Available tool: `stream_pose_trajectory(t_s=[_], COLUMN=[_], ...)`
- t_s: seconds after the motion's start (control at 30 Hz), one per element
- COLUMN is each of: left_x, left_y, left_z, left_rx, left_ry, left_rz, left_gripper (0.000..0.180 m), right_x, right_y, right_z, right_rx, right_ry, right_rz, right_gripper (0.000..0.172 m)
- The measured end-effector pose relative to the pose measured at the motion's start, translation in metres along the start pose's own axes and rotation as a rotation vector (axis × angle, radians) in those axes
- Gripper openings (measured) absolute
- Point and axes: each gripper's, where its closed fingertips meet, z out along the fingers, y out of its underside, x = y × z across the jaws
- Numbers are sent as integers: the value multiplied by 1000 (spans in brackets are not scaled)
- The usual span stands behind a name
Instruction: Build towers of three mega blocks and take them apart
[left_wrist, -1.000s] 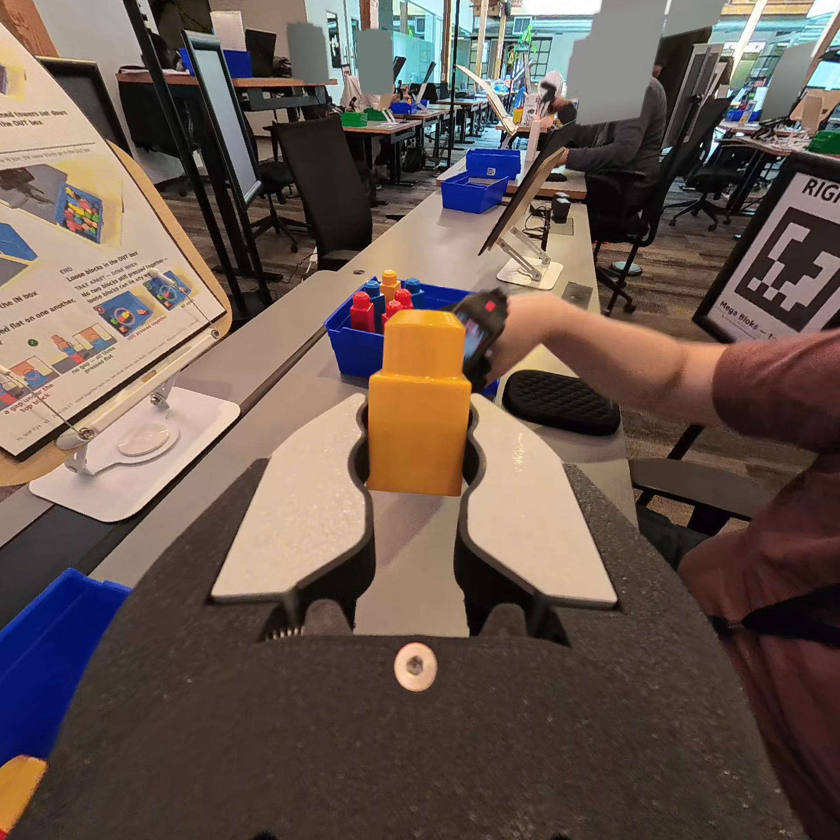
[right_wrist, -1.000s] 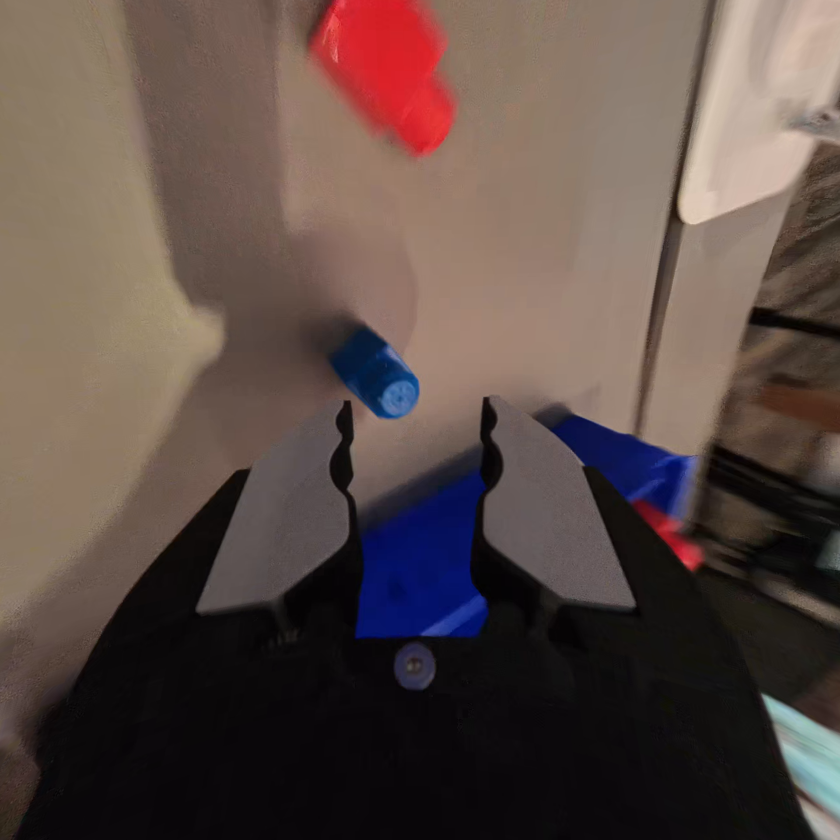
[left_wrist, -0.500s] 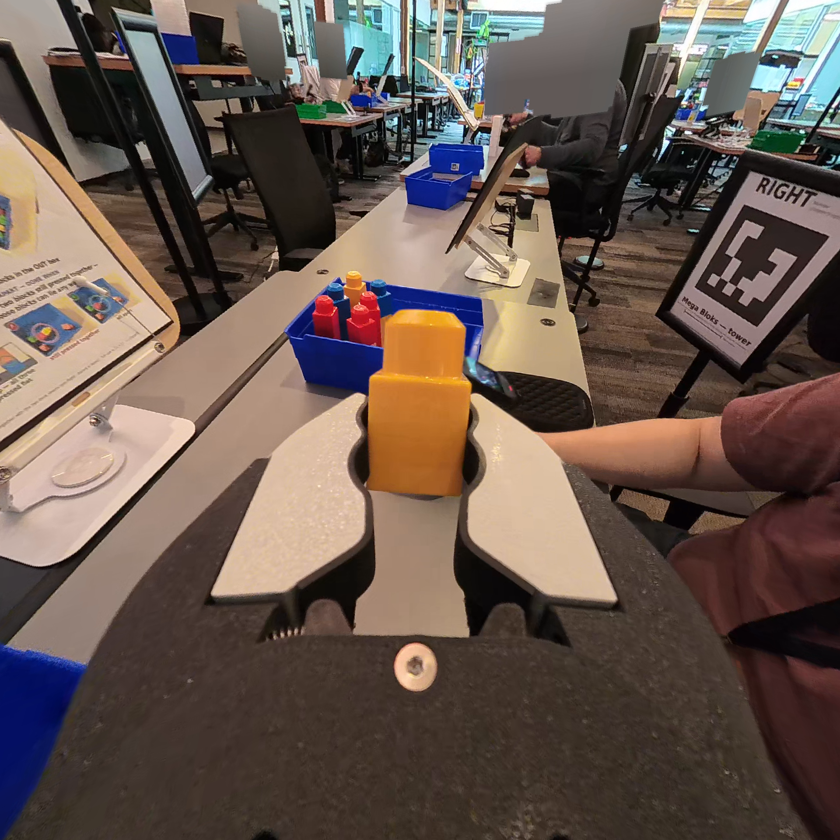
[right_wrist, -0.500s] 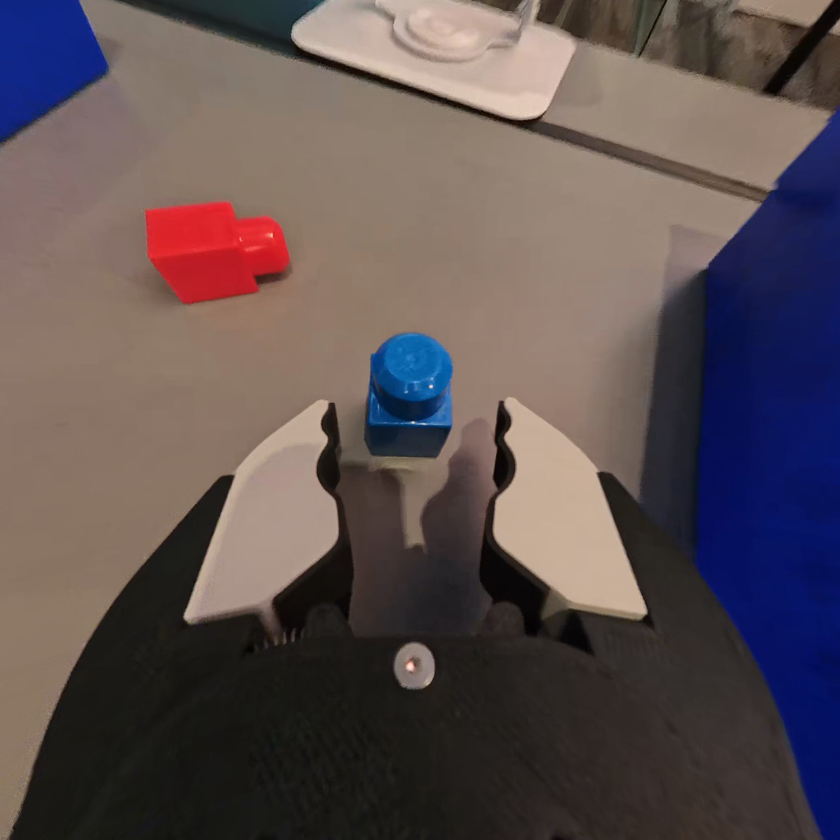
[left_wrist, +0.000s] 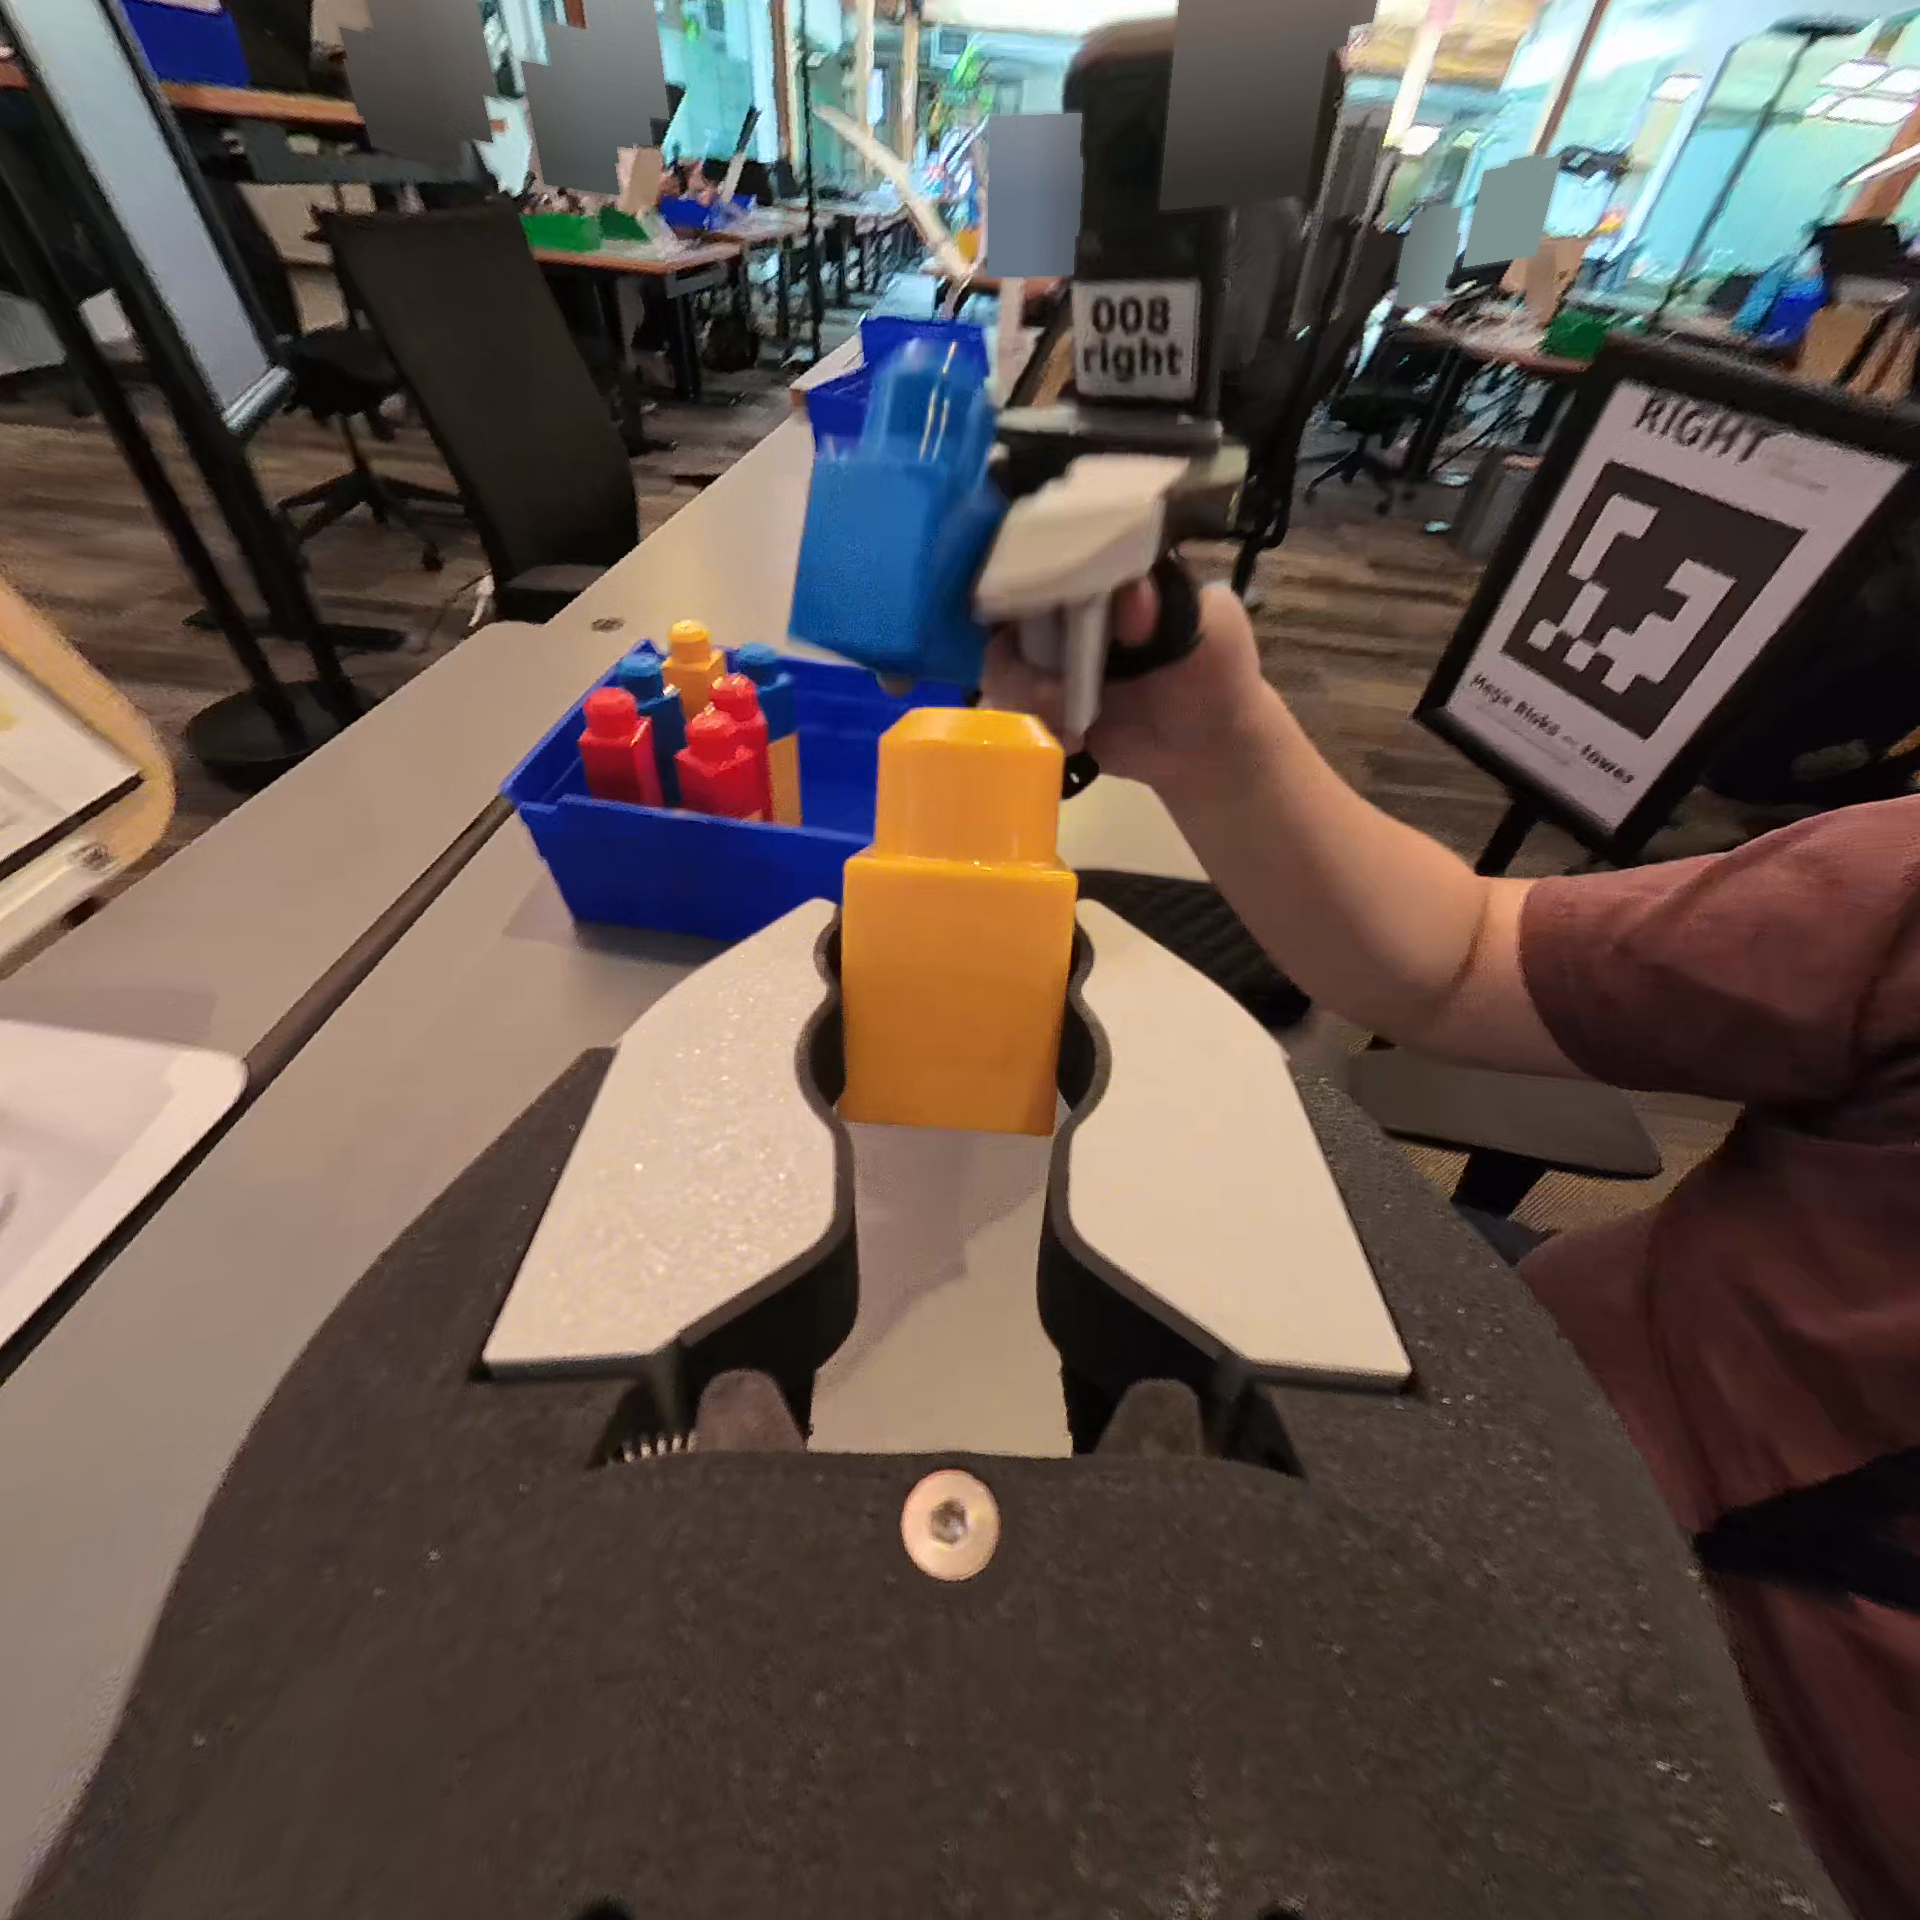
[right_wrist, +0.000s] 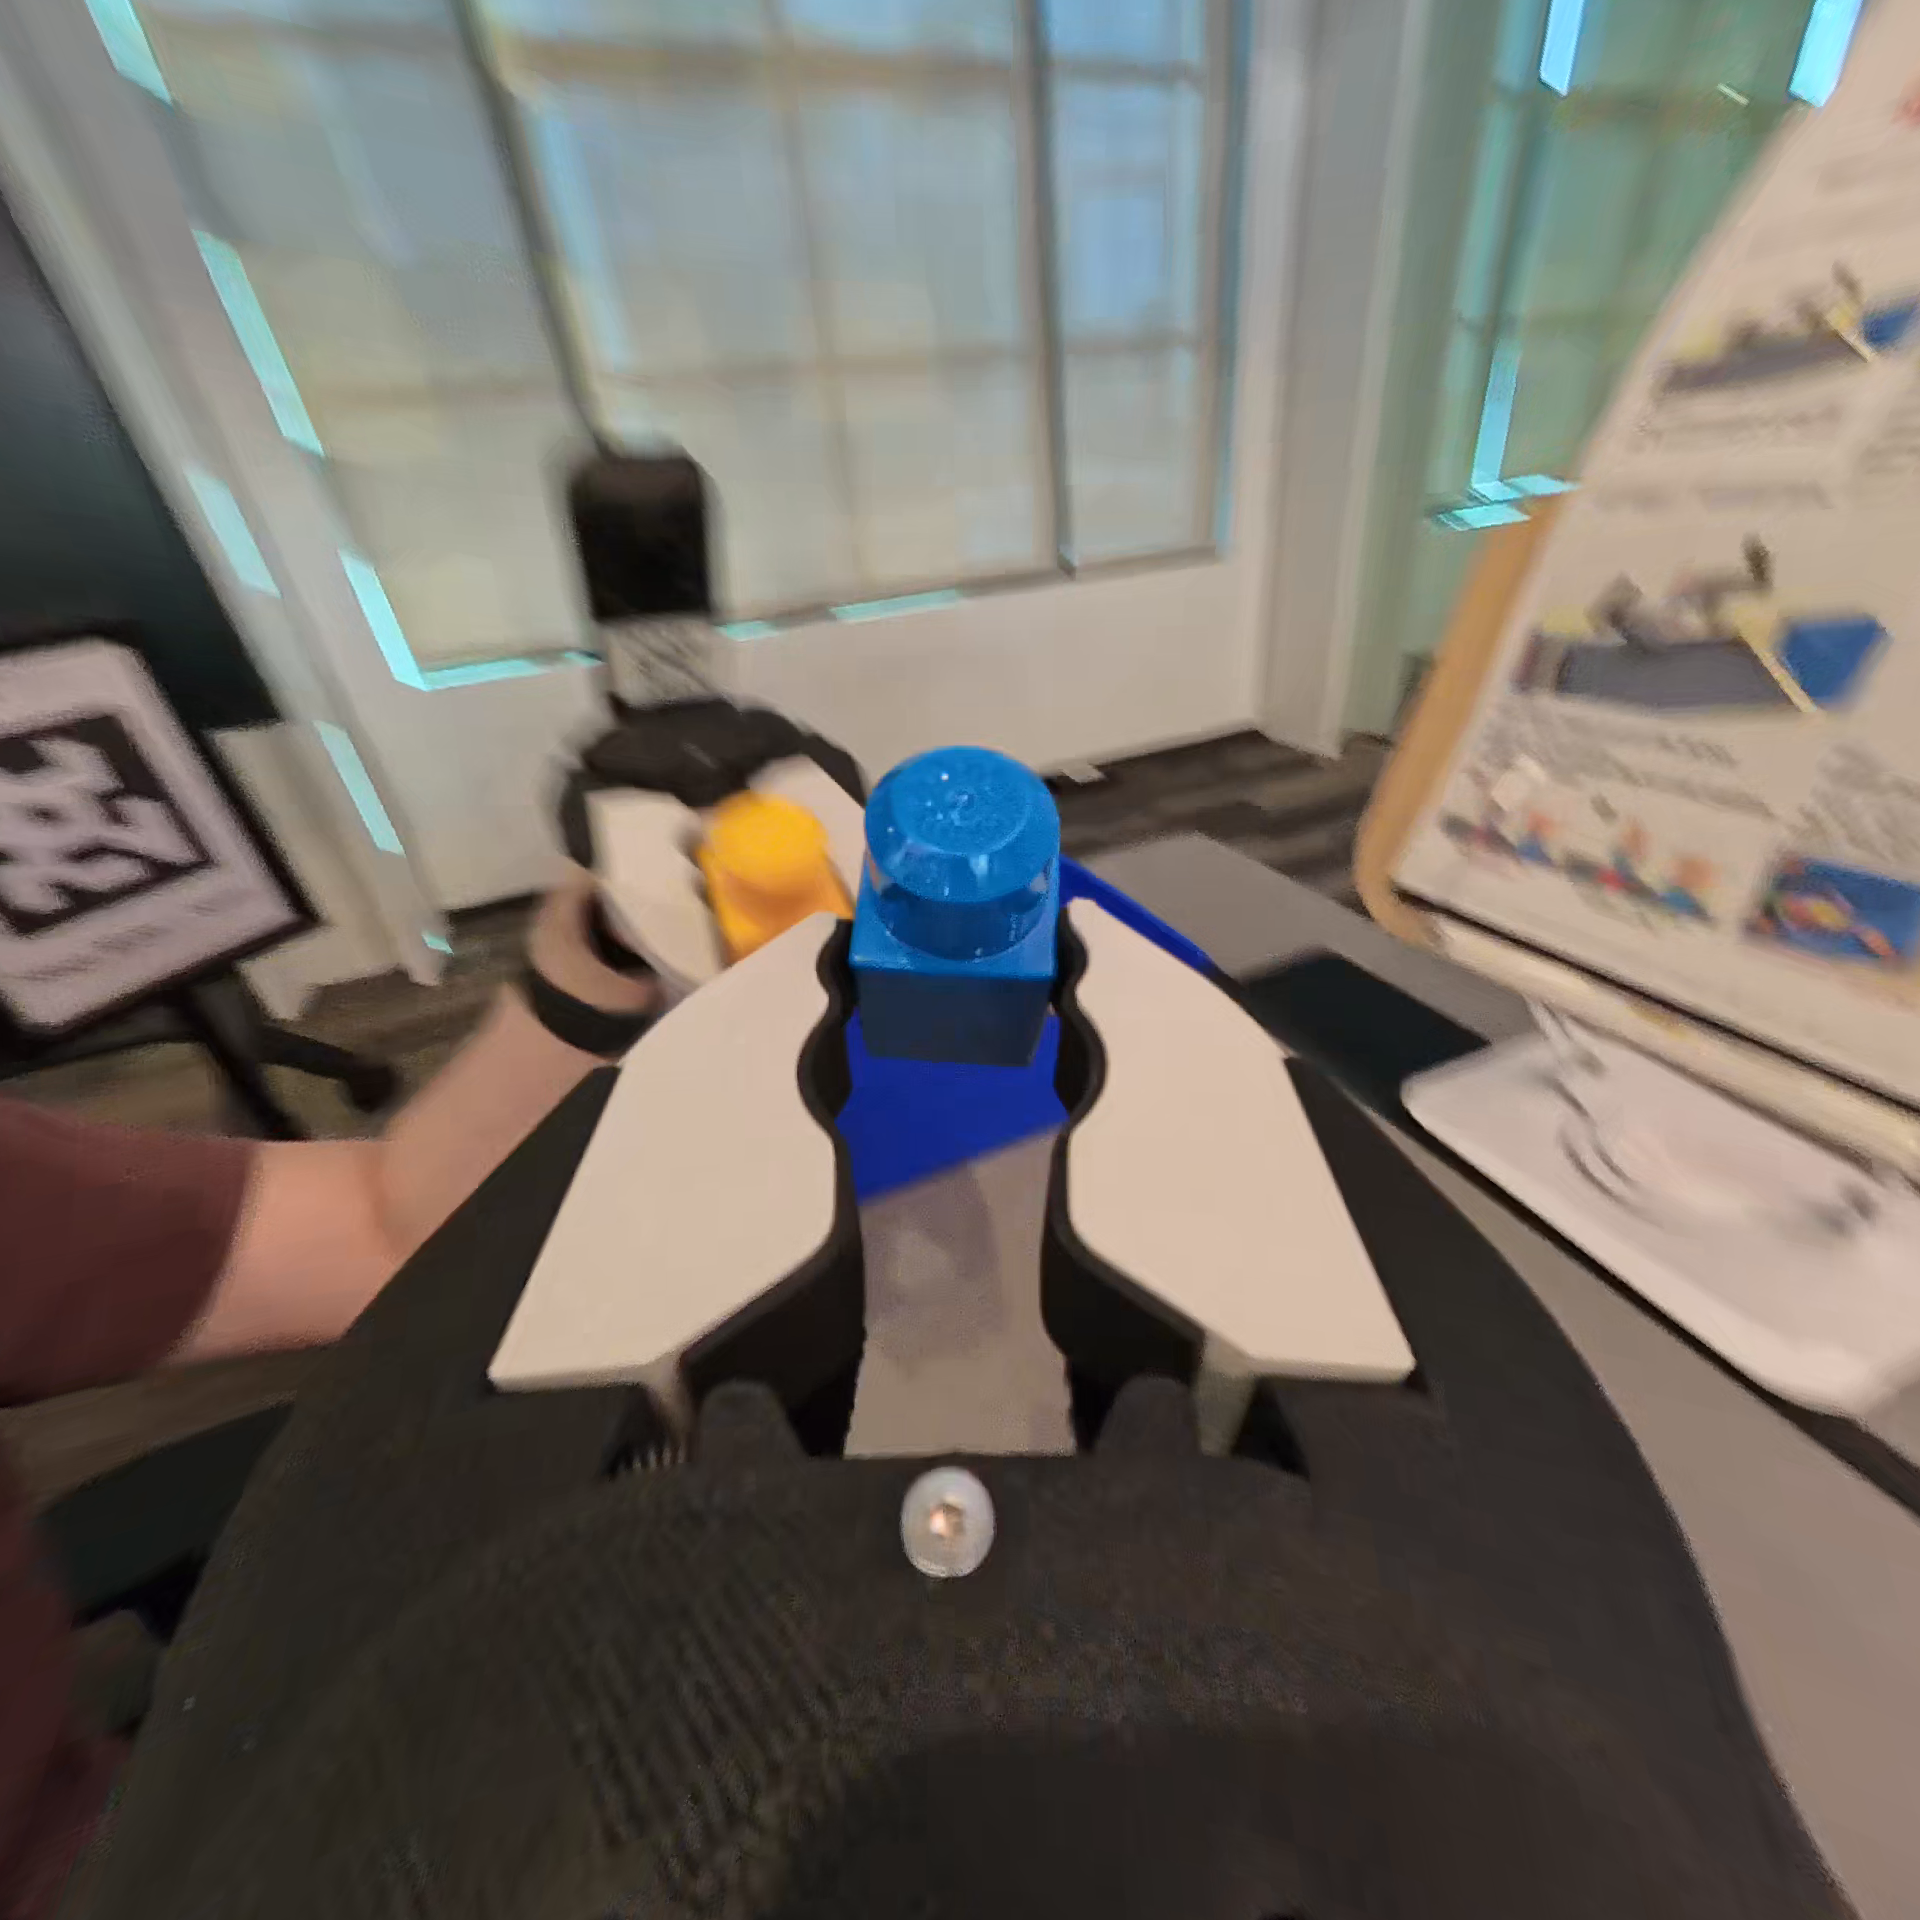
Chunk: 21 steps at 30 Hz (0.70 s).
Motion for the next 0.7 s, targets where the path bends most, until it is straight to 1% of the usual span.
stream_pose_trajectory(t_s=[0.07, 0.1, 0.17, 0.27, 0.33, 0.43, 0.5, 0.57, 0.63, 0.7], left_x=[6, 8, 12, 16, 11, 10, 11, 8, 2, 0], left_y=[-3, -5, -9, -6, 1, 10, 13, 17, 25, 27], left_z=[16, 22, 29, 36, 40, 46, 49, 54, 57, 58], left_rx=[54, 84, 136, 143, 113, 71, 55, 35, -6, -20], left_ry=[64, 87, 129, 191, 175, 188, 200, 171, 115, 99], left_rz=[10, 16, -2, -63, -71, -99, -101, -98, -72, -53], left_gripper=[38, 38, 38, 38, 38, 38, 38, 38, 38, 37], right_x=[-19, -26, -35, -37, -41, -29, -28, -25, -20, -18], right_y=[-29, -35, -33, -15, -6, 5, 13, 24, 29, 32], right_z=[-7, -9, -9, -3, -1, 6, 6, 7, 9, 8], right_rx=[86, 100, 78, 1, -17, -60, -103, -156, -177, -194], right_ry=[-145, -214, -314, -341, -393, -377, -407, -392, -358, -346], right_rz=[23, 41, 62, 16, 13, -1, 11, 26, 59, 59], right_gripper=[38, 37, 37, 38, 38, 37, 37, 38, 37, 37])
